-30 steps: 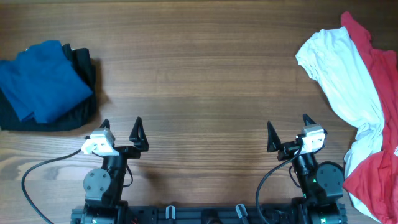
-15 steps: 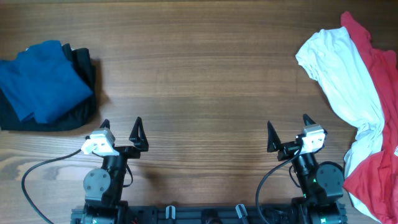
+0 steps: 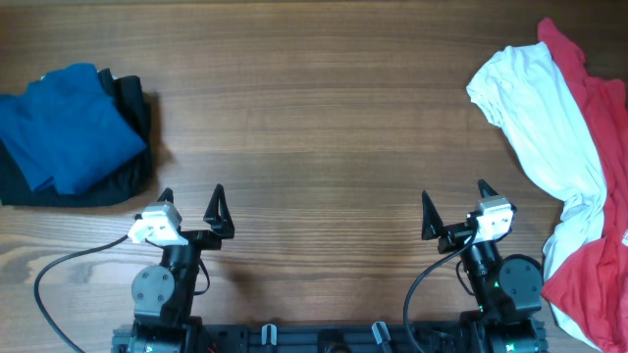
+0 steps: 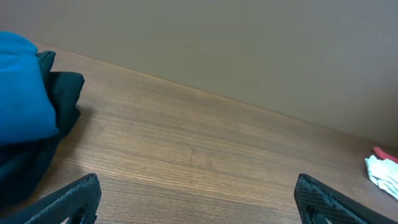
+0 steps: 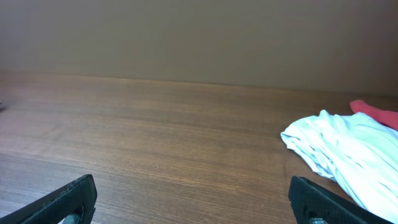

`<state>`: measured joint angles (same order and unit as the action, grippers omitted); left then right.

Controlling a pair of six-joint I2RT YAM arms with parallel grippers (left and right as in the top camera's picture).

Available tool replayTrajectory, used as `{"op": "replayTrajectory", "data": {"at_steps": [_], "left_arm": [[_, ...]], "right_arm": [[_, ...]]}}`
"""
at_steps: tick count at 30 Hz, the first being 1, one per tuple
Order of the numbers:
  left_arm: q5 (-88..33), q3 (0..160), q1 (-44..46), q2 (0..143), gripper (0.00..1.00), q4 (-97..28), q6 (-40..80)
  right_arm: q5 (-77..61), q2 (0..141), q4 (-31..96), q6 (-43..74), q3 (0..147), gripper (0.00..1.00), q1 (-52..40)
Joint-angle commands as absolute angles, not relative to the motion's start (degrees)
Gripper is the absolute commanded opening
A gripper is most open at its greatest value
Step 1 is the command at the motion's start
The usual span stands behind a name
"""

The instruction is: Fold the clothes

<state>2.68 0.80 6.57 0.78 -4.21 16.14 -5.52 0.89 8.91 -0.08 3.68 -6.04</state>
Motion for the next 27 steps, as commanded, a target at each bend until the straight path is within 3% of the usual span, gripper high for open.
{"op": "replayTrajectory", "data": {"at_steps": [1,4,9,16,22,27], "left_arm": [[2.0,0.3,6.2,0.2,1.00,-3.8,15.4],[1.9,0.3,6.2,0.2,1.00,-3.9,15.4],[1.6,0.3,6.2,0.2,1.00,-3.8,19.1],[-1.0,3.5,6.2,0.6,1.00,-4.3,23.6],[-2.3,13.3,6.2,5.0,1.00,-14.2,22.7],[-2.3,24.4,6.2,15.4,1.00,-23.2,22.7]], "right_arm": [[-5.0,0.2,8.6,0.6,3.9,1.00,-5.7],[-5.1,0.3,8.6,0.9,3.9,1.00,-5.7],[-5.1,0.3,8.7,12.0,4.1,1.00,-5.7],[-3.2,0.9,10.5,9.9,7.9,1.00,-5.7],[-2.5,6.7,13.8,9.3,16.5,1.00,-5.7],[-2.4,19.8,19.4,7.5,27.2,1.00,-5.7]]}}
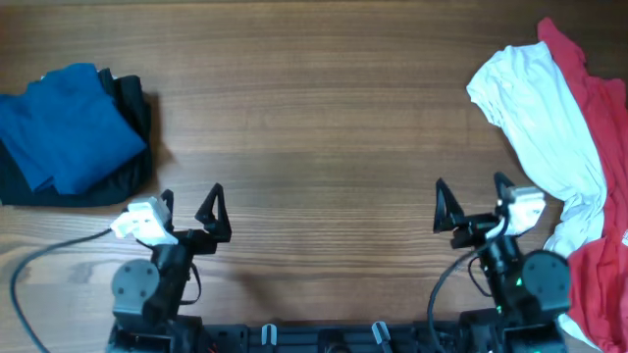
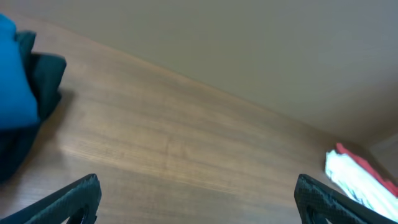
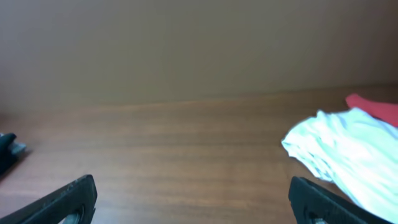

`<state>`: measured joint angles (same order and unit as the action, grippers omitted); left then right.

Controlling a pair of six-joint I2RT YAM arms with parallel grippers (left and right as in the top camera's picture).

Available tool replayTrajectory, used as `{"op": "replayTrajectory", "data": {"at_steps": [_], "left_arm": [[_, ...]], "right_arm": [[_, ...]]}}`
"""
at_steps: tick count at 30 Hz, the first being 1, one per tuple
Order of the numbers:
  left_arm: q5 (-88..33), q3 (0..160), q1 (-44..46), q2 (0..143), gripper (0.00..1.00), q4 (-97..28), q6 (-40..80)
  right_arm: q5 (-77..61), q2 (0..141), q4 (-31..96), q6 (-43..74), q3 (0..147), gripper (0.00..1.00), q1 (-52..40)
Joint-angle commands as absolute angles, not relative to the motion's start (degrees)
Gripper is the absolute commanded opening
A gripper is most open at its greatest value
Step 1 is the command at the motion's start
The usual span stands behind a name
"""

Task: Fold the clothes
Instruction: 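Reach the right gripper to the white and red shirts at right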

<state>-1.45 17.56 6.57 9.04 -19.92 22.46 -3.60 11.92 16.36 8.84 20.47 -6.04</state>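
A crumpled white garment [image 1: 538, 113] lies at the table's far right on top of a red garment [image 1: 603, 127]; both also show in the right wrist view, the white garment [image 3: 348, 155] ahead and to the right. At far left a folded blue garment [image 1: 64, 127] rests on a black garment [image 1: 128, 147]. My left gripper [image 1: 186, 204] stands open near the front edge, right of that stack, nothing between its fingers. My right gripper [image 1: 473, 201] is open too, just left of the white and red clothes and apart from them.
The wooden table [image 1: 314, 118] stretches bare between the two piles. Each arm's base and cable sit at the front edge. A plain wall shows behind the table in both wrist views.
Both arms have turned: the left gripper now points more to the right, and the right gripper sits a little further right, nearer the white garment. Both remain open. The clothes have not moved.
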Motion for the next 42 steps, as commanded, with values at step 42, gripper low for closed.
{"op": "replayTrajectory", "data": {"at_steps": [42], "left_arm": [[-4.8,43.2,6.2,42.5,1.00,-43.8,20.0]], "right_arm": [[18.2,95.5,6.3,1.5,45.4,0.89,17.7]]}}
